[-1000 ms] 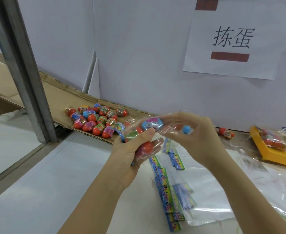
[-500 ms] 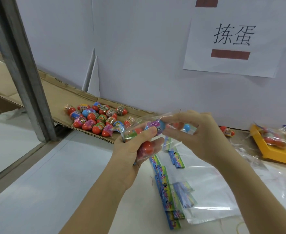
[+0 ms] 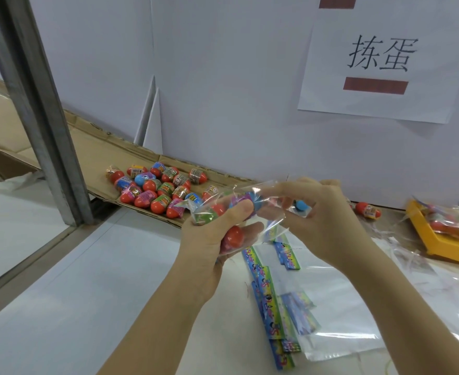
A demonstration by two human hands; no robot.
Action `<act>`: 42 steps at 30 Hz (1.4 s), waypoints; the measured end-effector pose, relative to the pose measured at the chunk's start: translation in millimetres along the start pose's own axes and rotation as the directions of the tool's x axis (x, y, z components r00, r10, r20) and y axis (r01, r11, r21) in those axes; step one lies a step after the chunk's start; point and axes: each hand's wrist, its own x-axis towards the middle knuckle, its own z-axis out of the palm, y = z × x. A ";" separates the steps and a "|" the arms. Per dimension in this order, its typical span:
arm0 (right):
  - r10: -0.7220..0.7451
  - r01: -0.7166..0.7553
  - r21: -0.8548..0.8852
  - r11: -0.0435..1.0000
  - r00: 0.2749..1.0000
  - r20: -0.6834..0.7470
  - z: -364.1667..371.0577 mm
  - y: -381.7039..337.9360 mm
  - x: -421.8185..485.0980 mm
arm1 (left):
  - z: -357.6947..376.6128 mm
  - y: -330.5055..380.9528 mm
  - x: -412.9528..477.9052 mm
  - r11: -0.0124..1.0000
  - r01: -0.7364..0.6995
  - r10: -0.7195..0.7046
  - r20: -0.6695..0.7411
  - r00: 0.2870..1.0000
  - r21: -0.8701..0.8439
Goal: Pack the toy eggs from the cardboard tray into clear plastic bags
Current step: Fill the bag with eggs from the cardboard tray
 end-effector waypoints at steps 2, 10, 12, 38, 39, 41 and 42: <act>-0.007 0.007 -0.004 1.000 1.000 -0.008 0.8 -0.5 0.1 | 0.5 -0.6 1.0 1.000 -0.004 0.004 -0.009 1.000 -0.008; -0.083 0.131 0.159 0.979 0.956 -0.281 8.6 -0.2 2.3 | -2.3 7.5 2.7 0.989 -0.049 0.044 -0.039 0.998 -0.142; 0.042 0.103 0.269 0.958 0.873 -0.486 21.4 8.7 4.8 | -10.2 17.4 5.5 0.964 -0.086 0.070 -0.072 0.995 -0.250; 0.269 0.119 0.792 0.599 0.901 -0.339 17.6 -4.7 45.1 | -6.4 27.1 0.9 0.982 -0.160 0.136 -0.218 0.967 -0.097; 0.193 0.145 0.753 0.642 0.920 -0.342 6.2 -8.2 43.3 | -4.6 25.8 -0.1 0.983 -0.160 0.138 -0.203 0.969 -0.094; 0.090 0.119 0.620 0.775 0.951 -0.295 -9.4 -13.1 40.7 | -3.5 23.7 -0.4 0.982 -0.162 0.141 -0.187 0.972 -0.100; 0.069 0.081 0.539 0.838 0.965 -0.252 -14.2 -13.6 39.6 | -3.3 23.1 -0.8 0.981 -0.157 0.136 -0.183 0.974 -0.110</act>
